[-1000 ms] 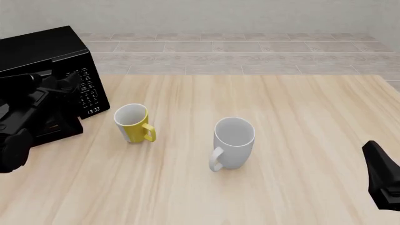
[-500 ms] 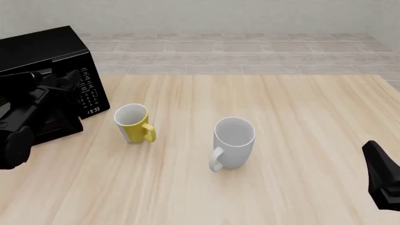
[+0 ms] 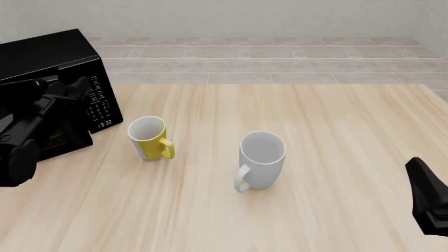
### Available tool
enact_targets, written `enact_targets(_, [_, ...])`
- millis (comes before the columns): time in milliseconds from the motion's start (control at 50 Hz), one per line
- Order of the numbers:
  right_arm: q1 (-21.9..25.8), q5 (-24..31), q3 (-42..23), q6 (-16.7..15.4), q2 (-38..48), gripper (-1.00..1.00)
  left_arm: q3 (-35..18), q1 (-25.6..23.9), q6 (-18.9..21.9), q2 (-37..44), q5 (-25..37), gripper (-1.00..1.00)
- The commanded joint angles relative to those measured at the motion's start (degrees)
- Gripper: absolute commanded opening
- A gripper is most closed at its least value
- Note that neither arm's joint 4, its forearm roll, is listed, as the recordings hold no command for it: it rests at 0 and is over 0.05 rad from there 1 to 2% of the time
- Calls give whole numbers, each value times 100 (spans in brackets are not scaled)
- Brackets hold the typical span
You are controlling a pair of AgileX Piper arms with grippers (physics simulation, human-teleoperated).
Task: Close the microwave.
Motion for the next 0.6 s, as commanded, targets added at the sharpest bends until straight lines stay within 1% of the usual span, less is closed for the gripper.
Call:
enact_targets(20, [23,-6,0,10,0,100,156,506,226,480,1197,100])
enact_targets(380, [69,-22,0,28,0,100,109,512,235,438,1310,100])
enact_targets(600, [48,-53,0,40,-1,100,8,542,193,620,1290,100])
